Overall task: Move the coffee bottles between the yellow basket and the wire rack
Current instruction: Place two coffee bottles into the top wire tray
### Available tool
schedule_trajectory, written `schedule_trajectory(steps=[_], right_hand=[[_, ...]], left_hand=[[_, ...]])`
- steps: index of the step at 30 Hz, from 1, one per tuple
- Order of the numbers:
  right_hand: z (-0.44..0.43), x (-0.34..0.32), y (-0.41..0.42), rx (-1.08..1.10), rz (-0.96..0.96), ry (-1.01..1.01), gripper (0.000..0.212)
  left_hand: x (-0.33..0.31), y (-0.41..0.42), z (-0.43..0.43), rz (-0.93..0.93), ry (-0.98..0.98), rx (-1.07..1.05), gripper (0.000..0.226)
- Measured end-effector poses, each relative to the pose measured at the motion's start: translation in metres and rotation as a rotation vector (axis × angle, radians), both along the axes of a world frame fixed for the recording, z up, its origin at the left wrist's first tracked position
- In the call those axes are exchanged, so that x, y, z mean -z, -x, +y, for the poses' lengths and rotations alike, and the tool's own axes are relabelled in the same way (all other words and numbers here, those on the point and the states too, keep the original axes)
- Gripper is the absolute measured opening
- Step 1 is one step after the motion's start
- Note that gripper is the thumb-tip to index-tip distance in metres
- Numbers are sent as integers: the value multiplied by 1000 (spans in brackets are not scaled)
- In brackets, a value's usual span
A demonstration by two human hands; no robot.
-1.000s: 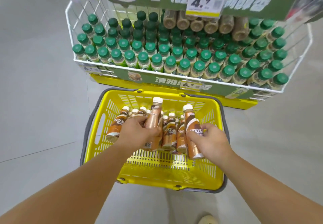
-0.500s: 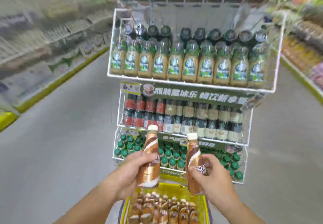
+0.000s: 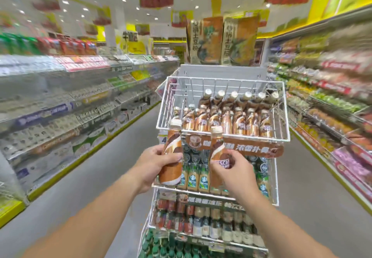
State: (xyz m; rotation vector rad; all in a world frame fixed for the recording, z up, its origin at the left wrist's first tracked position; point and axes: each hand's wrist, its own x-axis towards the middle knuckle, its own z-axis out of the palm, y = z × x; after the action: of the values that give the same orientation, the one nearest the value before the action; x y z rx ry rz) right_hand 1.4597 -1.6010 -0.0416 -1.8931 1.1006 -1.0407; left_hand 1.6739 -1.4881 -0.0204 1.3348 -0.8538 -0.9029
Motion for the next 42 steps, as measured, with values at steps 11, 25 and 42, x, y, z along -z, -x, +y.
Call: schedule_trajectory(steps=[11, 25, 42], right_hand=[[-49, -150, -38, 6, -58, 152, 30], [-189, -139, -112, -48, -129, 108, 21], [-235, -90, -199, 95, -34, -14, 64]], left_hand=[[-151, -40, -50, -230, 181, 3, 30], [-116, -123, -191, -329, 47, -61, 69], [-41, -162, -278, -486, -376, 23, 25]])
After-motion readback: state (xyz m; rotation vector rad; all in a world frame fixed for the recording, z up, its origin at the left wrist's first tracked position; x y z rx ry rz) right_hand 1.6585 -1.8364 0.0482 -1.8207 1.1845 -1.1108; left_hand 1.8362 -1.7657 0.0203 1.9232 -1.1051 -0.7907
